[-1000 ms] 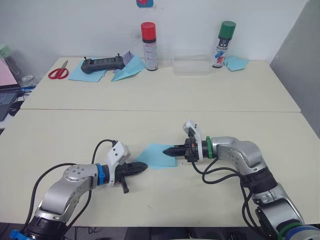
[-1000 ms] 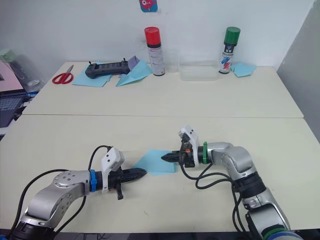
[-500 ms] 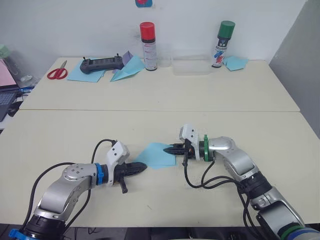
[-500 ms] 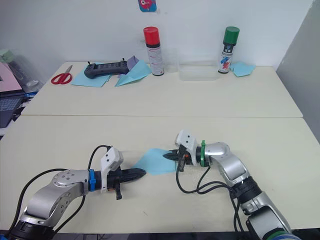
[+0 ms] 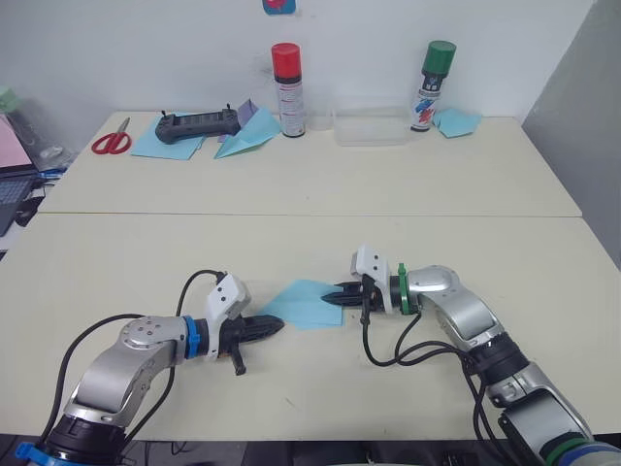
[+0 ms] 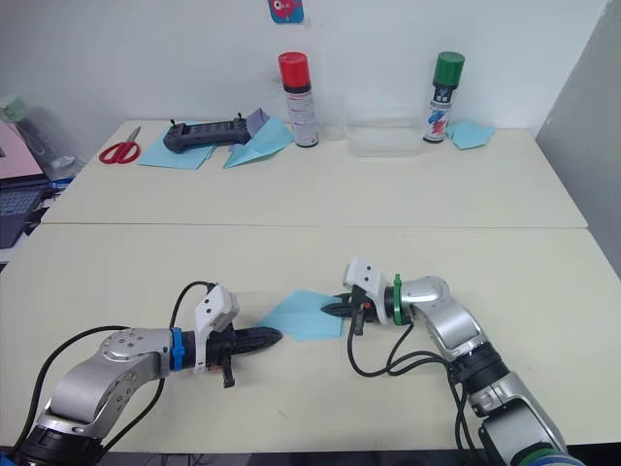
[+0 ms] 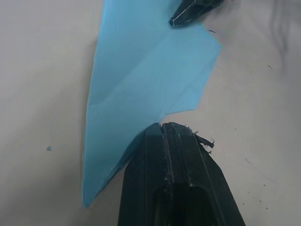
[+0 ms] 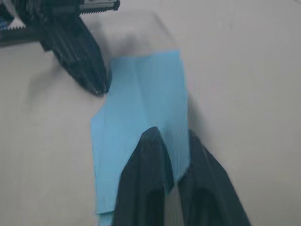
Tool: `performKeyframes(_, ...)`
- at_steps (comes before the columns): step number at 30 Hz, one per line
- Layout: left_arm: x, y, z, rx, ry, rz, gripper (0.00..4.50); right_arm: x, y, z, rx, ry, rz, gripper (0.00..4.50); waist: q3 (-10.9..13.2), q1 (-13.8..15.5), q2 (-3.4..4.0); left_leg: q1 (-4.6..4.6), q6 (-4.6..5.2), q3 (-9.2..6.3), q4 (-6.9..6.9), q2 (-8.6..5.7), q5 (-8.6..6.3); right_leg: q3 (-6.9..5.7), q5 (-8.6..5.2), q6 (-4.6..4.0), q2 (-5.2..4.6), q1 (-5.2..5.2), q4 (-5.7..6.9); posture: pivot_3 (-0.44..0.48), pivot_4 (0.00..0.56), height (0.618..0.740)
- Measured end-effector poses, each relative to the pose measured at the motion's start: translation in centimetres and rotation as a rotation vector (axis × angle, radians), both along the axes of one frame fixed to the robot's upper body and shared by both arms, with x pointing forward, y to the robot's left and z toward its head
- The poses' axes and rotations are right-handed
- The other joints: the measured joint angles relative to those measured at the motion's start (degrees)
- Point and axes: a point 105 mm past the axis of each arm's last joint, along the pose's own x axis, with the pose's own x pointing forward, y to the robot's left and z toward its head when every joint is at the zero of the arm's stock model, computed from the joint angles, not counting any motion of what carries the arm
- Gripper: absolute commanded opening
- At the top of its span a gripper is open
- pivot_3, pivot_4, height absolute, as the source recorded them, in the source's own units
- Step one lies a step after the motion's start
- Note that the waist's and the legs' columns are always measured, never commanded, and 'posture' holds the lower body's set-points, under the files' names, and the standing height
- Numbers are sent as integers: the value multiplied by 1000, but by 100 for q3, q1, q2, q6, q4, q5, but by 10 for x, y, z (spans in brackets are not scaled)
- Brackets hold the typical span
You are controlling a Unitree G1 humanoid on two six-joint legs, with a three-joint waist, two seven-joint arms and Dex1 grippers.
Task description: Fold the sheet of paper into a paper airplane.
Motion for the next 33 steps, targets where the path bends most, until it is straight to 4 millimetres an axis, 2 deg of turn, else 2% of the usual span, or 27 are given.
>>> performKeyframes(4,0,0,0,-1,2,-2,0,3,4,9,29,52,-19,3065,0,-2,0,1,0,0,0,0,0,-1,0,0,0,0,0,0,150,740)
performKeyframes(9,0,0,0,0,0,-5,0,1,6,13,40,35,4,3065,0,-5,1,0,0,0,0,0,0,-1,0,0,0,0,-1,0,150,740)
performKeyframes(12,0,0,0,1,0,-5,0,0,8,16,49,14,15,2480,0,-5,1,0,0,0,0,0,0,-1,0,0,0,-1,-1,0,150,740)
performKeyframes(19,0,0,0,2,-1,-5,0,-1,12,22,63,-34,37,48,0,-5,1,0,0,0,0,0,0,-1,0,0,0,-1,-1,0,150,740)
performKeyframes(27,-1,0,0,2,1,-11,0,-2,13,23,45,-120,61,48,0,-5,1,0,0,0,0,0,0,-1,0,0,0,-1,-1,0,150,740)
performKeyframes(33,-1,2,4,2,17,-19,0,-6,9,8,-5,-201,96,48,6,-4,-5,-2,0,1,-2,0,0,-1,-1,-1,0,-4,-2,0,150,740)
